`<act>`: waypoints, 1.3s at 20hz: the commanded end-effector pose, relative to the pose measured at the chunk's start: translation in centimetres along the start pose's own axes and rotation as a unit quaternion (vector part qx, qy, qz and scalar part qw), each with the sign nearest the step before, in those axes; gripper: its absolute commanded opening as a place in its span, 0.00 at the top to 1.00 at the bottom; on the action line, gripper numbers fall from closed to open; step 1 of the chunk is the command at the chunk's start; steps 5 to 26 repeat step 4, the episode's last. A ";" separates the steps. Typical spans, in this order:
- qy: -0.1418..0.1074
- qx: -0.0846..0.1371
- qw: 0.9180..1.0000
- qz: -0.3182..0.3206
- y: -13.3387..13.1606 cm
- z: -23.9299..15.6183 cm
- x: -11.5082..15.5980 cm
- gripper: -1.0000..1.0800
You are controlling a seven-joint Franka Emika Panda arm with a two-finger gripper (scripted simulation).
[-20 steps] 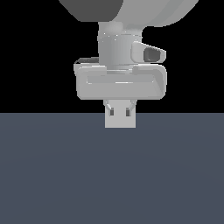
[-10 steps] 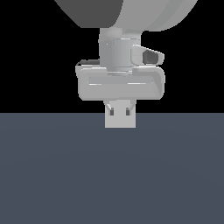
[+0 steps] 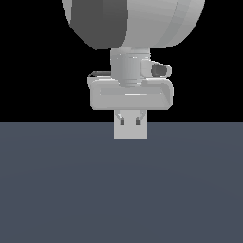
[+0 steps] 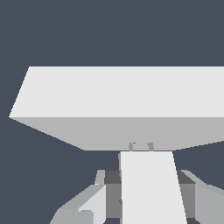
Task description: Plug the charger into the wall socket.
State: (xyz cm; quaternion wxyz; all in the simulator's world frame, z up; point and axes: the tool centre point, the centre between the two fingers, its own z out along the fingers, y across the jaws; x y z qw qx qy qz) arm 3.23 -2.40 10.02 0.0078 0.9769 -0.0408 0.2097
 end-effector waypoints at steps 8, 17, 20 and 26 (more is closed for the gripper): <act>0.000 0.000 1.000 -0.001 0.0 0.3 0.6 1.00; 0.000 0.000 1.000 -0.001 0.0 0.3 0.6 1.00; 0.000 0.000 1.000 -0.001 0.0 0.3 0.6 1.00; 0.000 0.000 1.000 -0.001 0.0 0.3 0.6 1.00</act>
